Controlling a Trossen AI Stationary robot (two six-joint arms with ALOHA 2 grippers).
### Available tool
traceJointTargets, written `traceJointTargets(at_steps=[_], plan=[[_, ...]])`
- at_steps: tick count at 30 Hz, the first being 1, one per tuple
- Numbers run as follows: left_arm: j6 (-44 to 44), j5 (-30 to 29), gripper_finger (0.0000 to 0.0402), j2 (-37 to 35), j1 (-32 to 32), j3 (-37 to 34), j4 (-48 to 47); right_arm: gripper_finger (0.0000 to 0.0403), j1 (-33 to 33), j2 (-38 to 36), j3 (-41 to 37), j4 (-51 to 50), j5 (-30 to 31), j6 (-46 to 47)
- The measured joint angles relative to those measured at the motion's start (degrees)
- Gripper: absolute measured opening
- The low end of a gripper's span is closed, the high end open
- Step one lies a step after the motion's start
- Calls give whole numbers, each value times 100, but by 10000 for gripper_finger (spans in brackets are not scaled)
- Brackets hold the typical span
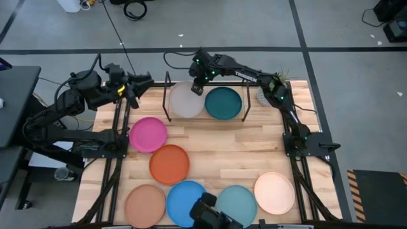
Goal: Place and stack plates onto a shelf
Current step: Put the gray plate on the shelf
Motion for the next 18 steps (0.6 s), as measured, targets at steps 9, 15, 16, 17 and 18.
traceJointTargets(at_steps=[9, 15, 16, 17, 18], plan=[[-92, -68, 153, 0, 0, 0, -2, 20, 2, 259, -2, 393, -182, -191], [-136, -66, 153, 0, -2, 0, -9, 20, 2, 322, -4, 181, -205, -330], [-136, -66, 153, 0, -2, 0, -13, 20, 2, 322, -5, 131, -205, -372], [-136, -66, 153, 0, 0, 0, -13, 20, 2, 322, -4, 138, -189, -425], [-136, -66, 153, 0, -2, 0, -13, 20, 2, 320, -4, 147, -156, -464]])
